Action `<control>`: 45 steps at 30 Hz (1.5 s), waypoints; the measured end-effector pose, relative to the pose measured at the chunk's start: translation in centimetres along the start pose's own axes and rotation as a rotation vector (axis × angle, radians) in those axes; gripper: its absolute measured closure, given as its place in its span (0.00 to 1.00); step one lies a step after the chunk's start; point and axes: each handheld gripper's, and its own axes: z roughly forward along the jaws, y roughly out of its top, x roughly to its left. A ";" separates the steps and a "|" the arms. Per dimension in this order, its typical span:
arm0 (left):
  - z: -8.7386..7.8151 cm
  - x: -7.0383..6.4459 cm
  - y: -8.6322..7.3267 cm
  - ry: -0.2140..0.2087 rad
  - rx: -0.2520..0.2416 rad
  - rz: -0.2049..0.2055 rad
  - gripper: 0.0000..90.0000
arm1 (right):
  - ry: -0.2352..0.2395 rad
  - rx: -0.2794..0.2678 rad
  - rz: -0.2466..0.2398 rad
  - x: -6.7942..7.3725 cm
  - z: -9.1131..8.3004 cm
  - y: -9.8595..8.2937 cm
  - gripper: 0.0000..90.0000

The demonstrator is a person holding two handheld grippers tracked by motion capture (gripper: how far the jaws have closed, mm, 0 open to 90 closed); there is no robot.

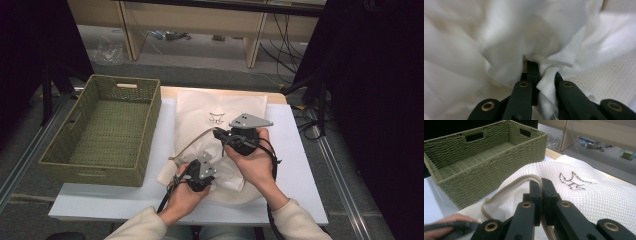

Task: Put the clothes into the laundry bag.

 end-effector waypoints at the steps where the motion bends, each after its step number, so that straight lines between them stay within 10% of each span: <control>1: 0.0 0.1 0.4 0.012 -0.034 -0.016 0.94 | 0.000 -0.003 -0.013 0.0 0.0 0.0 0.99; 11: 0.8 1.3 3.6 0.047 -0.063 -0.002 0.94 | -0.014 -0.005 0.006 -0.2 -0.1 -0.1 0.99; 28: -2.2 0.6 1.9 -0.011 0.031 0.029 0.82 | 0.000 0.008 -0.014 -0.2 0.0 -0.1 0.98; 45: -1.8 1.5 5.2 0.031 -0.093 0.014 0.96 | -0.003 0.003 0.013 -0.3 0.0 -0.1 0.98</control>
